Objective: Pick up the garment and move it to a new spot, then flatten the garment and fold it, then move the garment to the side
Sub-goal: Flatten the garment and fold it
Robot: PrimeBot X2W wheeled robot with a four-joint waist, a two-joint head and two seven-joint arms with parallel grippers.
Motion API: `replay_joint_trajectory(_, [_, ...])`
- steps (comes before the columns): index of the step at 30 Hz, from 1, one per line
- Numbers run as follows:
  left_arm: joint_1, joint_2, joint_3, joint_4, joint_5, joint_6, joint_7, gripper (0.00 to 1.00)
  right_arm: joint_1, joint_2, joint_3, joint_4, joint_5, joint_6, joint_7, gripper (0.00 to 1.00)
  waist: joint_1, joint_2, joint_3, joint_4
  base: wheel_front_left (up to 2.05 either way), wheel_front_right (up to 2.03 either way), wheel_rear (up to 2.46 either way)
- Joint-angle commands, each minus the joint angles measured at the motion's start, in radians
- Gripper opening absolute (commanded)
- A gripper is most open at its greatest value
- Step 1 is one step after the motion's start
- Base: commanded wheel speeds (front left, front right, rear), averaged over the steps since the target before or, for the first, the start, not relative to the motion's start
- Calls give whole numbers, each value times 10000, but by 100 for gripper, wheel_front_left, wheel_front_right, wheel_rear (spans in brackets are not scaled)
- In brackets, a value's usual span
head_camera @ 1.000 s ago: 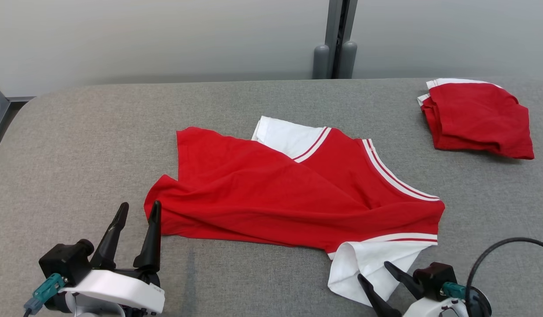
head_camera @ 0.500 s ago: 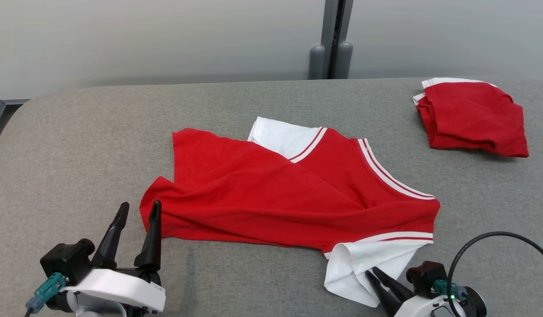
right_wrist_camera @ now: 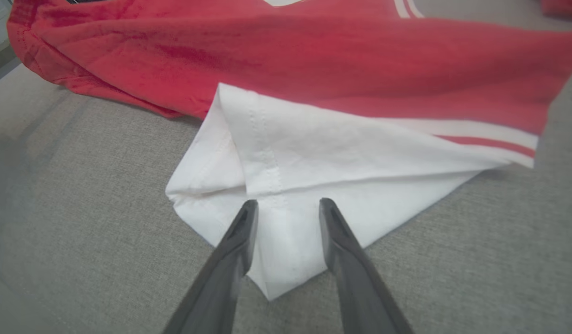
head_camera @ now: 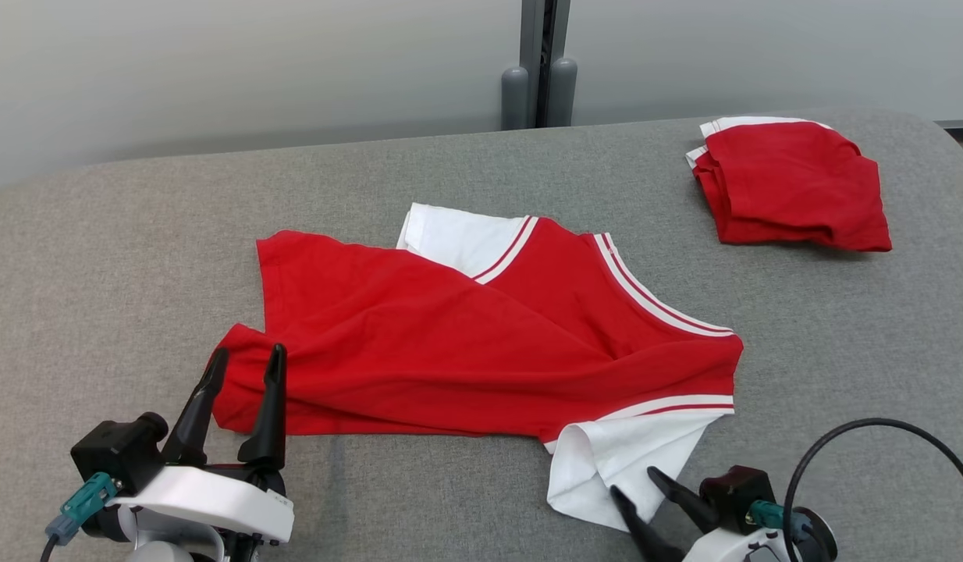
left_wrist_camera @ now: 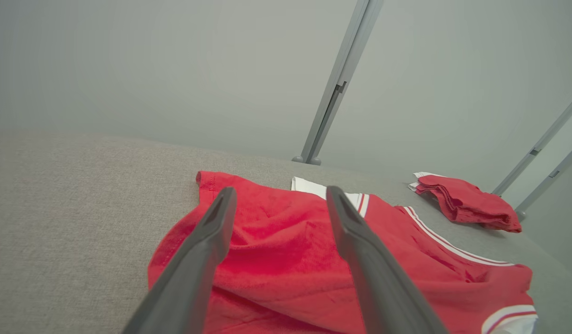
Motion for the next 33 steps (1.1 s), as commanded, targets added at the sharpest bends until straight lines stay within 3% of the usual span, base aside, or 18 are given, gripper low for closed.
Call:
replay_joint_trajectory(1, [-160,88,9,12,87,-10,-29,100,-145,-40,15,49,82,-2,24,100,0,-1,18,3,0,0,0])
replay_joint_trajectory(18, [-182,66,-50,118,-36,-46,-33,100,-605,250,120,842,-590,-2,413,100,0,-1,19,366,0,0,0])
replay_joint_trajectory(19, [-132,62,-30,125,-53,-41,-43,100,-603,250,40,861,-658,-2,365,44,0,-1,22,357,0,0,0])
replay_joint_trajectory(21, [-98,54,-10,122,-62,-34,-46,100,-612,243,-132,863,-784,-2,261,20,0,-1,36,333,0,0,0])
replay_joint_trajectory(22, [-87,48,-5,125,-68,-37,-56,100,-614,257,-172,866,-845,-2,249,0,0,-1,42,320,0,0,0])
replay_joint_trajectory(33, [-258,11,-70,129,29,-15,-95,100,-301,267,-879,292,-1053,-2,-94,0,0,-1,253,113,0,0,0])
